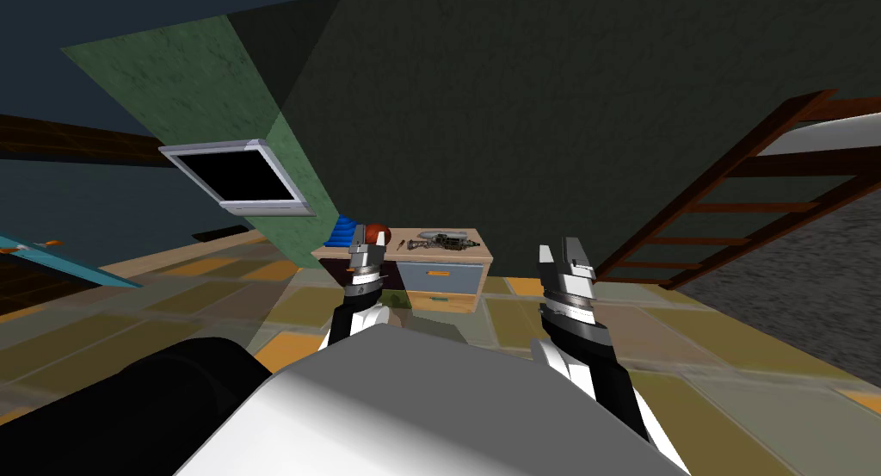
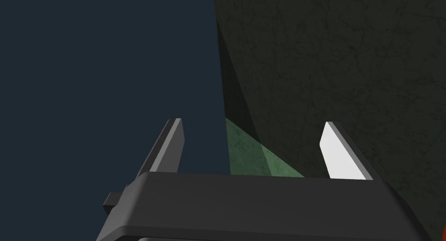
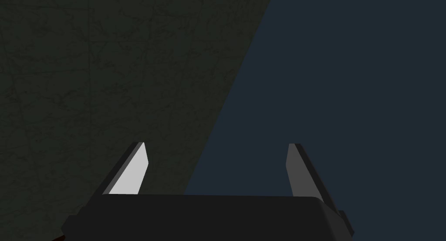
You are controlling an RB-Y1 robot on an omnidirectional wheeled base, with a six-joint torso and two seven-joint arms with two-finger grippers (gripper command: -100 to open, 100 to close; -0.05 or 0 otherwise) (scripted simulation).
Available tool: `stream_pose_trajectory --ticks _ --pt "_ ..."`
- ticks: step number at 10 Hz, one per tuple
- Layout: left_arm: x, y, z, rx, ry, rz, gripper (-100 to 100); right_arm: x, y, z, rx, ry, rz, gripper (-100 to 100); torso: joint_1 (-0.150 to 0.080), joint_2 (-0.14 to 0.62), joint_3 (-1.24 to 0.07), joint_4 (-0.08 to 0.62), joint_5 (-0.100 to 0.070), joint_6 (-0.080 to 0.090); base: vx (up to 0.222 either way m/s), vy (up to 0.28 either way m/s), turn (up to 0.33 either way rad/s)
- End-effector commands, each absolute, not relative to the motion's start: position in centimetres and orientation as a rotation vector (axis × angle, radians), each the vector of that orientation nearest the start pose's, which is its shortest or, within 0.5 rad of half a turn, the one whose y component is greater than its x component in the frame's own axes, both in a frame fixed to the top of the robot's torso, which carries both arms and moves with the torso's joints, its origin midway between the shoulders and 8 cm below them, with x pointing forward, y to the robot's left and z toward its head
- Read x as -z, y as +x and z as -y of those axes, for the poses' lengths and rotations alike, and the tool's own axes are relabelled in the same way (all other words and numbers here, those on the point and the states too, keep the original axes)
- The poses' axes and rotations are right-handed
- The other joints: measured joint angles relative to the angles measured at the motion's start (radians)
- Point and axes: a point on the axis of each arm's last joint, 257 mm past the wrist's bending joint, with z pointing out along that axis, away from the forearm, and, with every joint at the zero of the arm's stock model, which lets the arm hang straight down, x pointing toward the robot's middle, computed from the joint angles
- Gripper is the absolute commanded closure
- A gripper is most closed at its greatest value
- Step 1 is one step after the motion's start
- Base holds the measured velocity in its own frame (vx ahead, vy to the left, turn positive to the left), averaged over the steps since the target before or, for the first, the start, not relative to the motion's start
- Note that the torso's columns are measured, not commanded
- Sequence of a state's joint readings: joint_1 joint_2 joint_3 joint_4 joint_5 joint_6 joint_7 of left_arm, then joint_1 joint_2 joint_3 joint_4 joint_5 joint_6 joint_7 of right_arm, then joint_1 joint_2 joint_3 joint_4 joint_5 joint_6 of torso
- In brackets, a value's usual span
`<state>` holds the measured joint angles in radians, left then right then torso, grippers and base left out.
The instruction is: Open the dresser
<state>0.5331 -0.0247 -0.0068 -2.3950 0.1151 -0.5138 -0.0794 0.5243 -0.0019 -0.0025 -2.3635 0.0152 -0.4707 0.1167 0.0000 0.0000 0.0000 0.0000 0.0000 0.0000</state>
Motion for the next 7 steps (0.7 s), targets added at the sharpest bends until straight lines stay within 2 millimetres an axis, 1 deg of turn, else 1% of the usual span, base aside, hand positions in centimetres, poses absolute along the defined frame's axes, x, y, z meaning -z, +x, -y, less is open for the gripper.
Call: stream_pose_trajectory --ticks 1,3,7 --pt "-6.64 31.19 -29.2 1.315 -0.638 -0.472 0 -4.82 33.01 27.76 -1.18 0.577 -0.626 0 0.0 0.041 -0.082 0.041 0.0 0.0 0.0 0.0 0.0" --pt "-6.65 31.19 -29.2 1.315 -0.638 -0.472 0 -4.83 33.01 27.75 -1.18 0.576 -0.626 0 0.0 0.175 -0.351 0.176 0.0 0.0 0.0 0.0 0.0" --pt "-6.66 31.18 -29.2 1.315 -0.638 -0.471 0 -4.83 33.0 27.75 -1.18 0.576 -0.626 0 0.0 0.47 -0.939 0.47 0.0 0.0 0.0 0.0 0.0"
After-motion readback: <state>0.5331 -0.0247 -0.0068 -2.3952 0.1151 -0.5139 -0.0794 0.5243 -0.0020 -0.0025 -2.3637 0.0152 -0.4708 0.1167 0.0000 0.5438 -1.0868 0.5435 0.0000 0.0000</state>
